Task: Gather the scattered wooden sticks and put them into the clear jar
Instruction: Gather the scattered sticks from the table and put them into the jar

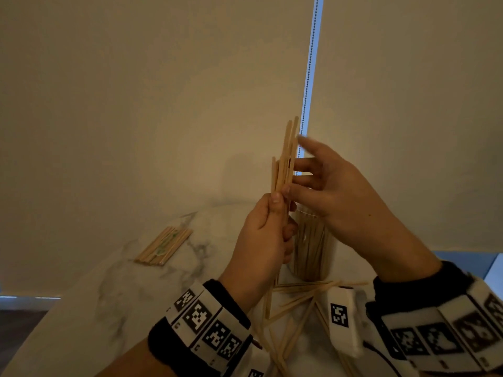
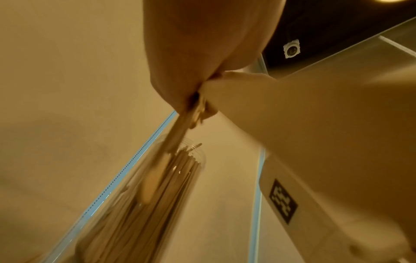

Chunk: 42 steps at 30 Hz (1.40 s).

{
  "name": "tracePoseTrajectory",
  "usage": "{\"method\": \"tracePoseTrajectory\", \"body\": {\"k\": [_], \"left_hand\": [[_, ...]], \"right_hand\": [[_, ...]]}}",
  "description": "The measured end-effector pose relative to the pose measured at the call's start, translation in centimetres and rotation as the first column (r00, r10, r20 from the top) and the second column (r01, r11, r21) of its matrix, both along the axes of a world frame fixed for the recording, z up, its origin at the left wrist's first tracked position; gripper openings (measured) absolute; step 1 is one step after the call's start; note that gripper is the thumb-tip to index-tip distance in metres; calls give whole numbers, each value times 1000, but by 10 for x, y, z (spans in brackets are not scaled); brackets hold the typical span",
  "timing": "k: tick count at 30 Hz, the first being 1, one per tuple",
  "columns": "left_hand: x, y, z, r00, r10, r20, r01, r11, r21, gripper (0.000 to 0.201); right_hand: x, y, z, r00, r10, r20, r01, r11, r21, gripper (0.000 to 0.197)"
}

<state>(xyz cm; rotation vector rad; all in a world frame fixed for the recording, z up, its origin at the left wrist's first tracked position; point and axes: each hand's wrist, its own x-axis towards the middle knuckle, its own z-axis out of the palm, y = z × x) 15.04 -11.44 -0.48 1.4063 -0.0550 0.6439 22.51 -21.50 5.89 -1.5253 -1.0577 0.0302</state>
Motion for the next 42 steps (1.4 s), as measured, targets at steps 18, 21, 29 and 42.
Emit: {"method": "tracePoseTrajectory", "body": {"k": [18, 21, 29, 42], "left_hand": [[-8, -9, 4, 974, -223, -50, 225, 973, 46, 38], [-9, -7, 5, 970, -237, -59, 239, 970, 31, 35], [-13, -10, 6, 955, -284, -84, 290, 955, 70, 34], [-12, -13, 4, 944, -323, -71, 327, 943, 59, 32]], "right_hand": [[0, -22, 18, 962, -125, 241, 125, 992, 18, 49], [-5, -19, 16, 936, -162, 314, 177, 984, -20, 60], [-8, -19, 17, 913, -217, 346, 220, 975, 33, 69], [-10, -18, 17, 916, -236, 325, 234, 971, 45, 49]]}}
